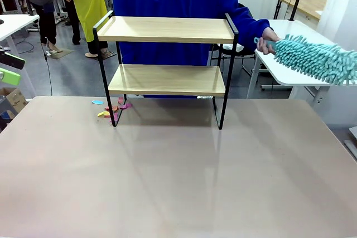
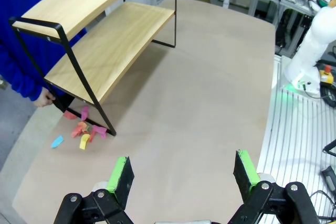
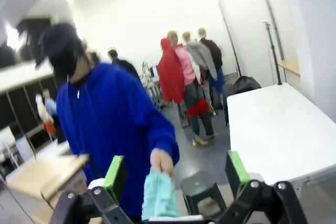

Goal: Clean the shelf.
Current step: Hand the Duster back to the human.

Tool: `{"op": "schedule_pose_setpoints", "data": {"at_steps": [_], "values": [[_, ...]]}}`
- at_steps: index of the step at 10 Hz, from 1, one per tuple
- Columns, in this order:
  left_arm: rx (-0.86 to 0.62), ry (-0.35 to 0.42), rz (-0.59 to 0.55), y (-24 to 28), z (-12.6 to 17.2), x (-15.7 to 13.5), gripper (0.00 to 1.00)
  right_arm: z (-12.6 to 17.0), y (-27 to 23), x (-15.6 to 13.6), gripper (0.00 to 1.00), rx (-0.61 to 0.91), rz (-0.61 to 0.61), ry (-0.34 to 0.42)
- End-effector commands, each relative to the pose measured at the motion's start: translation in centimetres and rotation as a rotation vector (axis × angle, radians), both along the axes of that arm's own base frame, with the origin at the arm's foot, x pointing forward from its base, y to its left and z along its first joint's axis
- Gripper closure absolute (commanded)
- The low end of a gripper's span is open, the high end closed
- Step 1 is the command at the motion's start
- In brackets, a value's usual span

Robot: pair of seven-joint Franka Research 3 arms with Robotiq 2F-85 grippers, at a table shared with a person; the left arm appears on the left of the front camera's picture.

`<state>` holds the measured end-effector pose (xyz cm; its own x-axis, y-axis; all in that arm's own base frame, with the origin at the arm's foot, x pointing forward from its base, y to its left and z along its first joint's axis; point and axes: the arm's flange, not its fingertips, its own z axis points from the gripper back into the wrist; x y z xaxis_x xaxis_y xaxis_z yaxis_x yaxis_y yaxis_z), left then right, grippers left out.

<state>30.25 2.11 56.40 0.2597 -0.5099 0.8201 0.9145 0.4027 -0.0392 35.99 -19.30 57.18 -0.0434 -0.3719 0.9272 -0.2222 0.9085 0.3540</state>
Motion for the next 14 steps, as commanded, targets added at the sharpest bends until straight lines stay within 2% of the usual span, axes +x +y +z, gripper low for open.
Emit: {"op": "schedule_pose_setpoints", "data": {"at_steps": [1, 4, 5, 6, 14], "values": [[-0.019, -0.015, -0.016, -0.1, 0.1, 0.3, 0.00, 1.4, -3.5, 0.2, 0.00, 0.178, -0.065, 0.027], [-0.019, -0.015, -0.016, -0.1, 0.1, 0.3, 0.00, 1.2, -5.9, -0.6, 0.00, 0.233, -0.099, 0.019], [-0.019, -0.015, -0.016, -0.1, 0.1, 0.3, 0.00, 0.5, -5.8, -0.4, 0.00, 0.220, -0.090, 0.047], [-0.019, -0.015, -0.016, -0.1, 0.1, 0.3, 0.00, 1.1, -6.0, -1.0, 0.00, 0.214, -0.103, 0.017], [-0.019, -0.015, -0.016, -0.1, 0.1, 0.3, 0.00, 1.1, -6.0, -1.0, 0.00, 0.214, -0.103, 0.017]]}}
